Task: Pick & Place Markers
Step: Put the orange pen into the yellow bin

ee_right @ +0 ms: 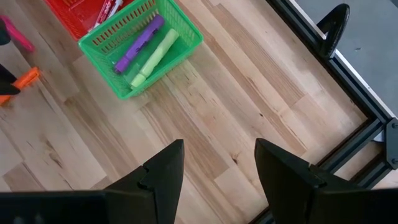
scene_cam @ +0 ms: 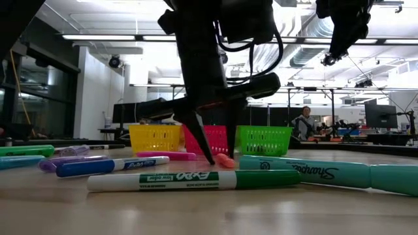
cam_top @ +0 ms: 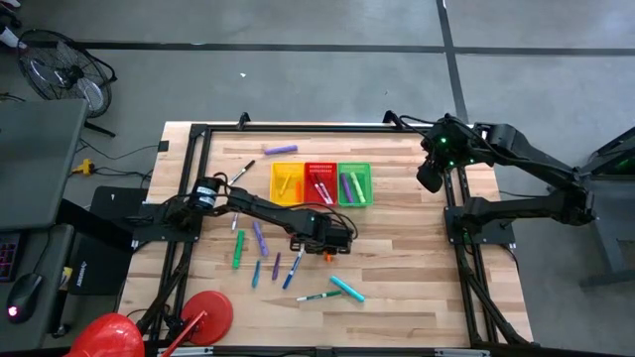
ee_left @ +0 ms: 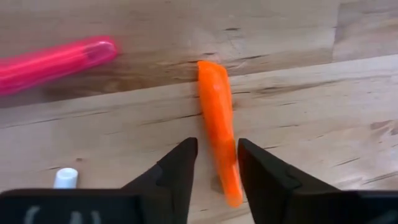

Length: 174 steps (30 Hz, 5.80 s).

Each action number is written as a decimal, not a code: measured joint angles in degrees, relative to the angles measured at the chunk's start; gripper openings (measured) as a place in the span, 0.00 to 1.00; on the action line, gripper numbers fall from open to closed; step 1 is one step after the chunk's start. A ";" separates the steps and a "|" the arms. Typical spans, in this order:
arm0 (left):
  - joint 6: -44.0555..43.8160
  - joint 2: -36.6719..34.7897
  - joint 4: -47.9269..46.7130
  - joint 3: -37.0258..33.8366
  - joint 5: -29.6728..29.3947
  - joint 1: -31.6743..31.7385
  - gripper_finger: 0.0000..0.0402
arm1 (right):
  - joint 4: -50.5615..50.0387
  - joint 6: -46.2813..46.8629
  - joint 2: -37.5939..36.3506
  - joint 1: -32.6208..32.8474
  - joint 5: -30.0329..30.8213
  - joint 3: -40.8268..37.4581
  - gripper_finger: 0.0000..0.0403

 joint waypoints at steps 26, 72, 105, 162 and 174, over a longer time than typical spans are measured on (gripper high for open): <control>7.02 0.83 -1.30 -0.02 4.12 0.11 0.11 | 0.15 -2.58 0.00 0.02 0.42 0.00 0.46; 17.27 -0.28 -20.57 21.78 -14.00 0.75 0.10 | -3.70 -7.54 -13.25 -0.04 -3.11 0.00 0.46; 21.43 -2.29 -46.49 40.44 -30.86 11.91 0.10 | -6.63 -10.05 -23.96 -0.03 -7.67 0.00 0.46; 41.64 -2.67 40.49 14.91 -20.65 11.17 0.10 | -2.29 -12.97 -19.43 -0.02 -9.25 0.00 0.46; 42.59 -5.49 55.58 3.83 -19.74 11.52 0.10 | -2.37 -13.51 -19.45 -0.02 -9.54 0.00 0.46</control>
